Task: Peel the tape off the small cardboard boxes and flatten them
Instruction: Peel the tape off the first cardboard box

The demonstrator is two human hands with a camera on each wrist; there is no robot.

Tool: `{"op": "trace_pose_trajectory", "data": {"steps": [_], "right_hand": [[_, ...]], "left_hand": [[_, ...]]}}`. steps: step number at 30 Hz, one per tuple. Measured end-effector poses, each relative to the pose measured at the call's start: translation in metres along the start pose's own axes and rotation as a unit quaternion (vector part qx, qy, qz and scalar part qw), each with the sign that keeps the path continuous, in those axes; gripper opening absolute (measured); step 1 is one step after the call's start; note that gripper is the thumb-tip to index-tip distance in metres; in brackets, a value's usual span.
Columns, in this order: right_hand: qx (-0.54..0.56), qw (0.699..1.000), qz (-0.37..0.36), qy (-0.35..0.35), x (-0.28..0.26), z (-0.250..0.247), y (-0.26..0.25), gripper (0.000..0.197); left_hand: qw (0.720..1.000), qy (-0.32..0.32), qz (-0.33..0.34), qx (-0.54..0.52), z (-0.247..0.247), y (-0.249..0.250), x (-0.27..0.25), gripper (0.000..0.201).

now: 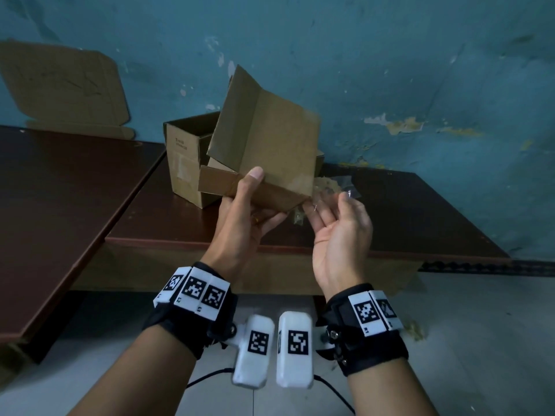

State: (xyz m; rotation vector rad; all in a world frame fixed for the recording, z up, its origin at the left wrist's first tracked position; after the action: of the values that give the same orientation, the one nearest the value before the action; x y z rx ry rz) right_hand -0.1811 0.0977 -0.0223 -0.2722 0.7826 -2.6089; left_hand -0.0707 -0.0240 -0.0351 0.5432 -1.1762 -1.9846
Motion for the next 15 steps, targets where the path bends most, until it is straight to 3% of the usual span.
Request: {"op": "trace_pose_trajectory", "data": {"steps": [2, 4, 7, 8, 12, 15], "right_hand": [[-0.049, 0.998, -0.027, -0.005, 0.0, -0.001, -0.004, 0.014], [-0.121, 0.988, -0.09, -0.033, 0.001, 0.0, -0.01, 0.032], [-0.282, 0.939, -0.181, -0.079, -0.001, 0.007, -0.014, 0.033], [-0.31, 0.93, -0.179, -0.086, -0.001, 0.009, -0.011, 0.029], [-0.263, 0.948, -0.123, -0.13, -0.011, 0.016, -0.003, 0.02], [-0.315, 0.918, -0.124, -0.205, -0.02, 0.025, 0.003, 0.04]], "left_hand": [[1.0, 0.003, -0.002, -0.006, 0.0, 0.0, -0.001, 0.062], [1.0, 0.001, -0.006, -0.007, 0.0, 0.0, -0.002, 0.049], [1.0, -0.001, -0.011, -0.013, 0.004, 0.004, -0.004, 0.043], [1.0, -0.001, -0.012, -0.017, 0.005, 0.006, -0.005, 0.041], [0.999, 0.017, -0.001, -0.033, 0.001, 0.013, -0.004, 0.037], [0.999, 0.037, 0.018, -0.008, -0.007, 0.017, -0.001, 0.053]]}}
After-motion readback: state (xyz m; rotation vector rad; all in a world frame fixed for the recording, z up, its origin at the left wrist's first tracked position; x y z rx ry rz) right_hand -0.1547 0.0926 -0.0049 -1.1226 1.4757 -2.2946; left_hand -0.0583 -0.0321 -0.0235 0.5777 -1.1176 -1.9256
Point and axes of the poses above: each hand's wrist, its own x-axis towards the middle knuckle, its own z-axis out of the palm, y = z × x, the point moved 7 cm from there along x, towards the middle knuckle, and after that the axes turned 8 degrees about x, right-handed, at the moved point
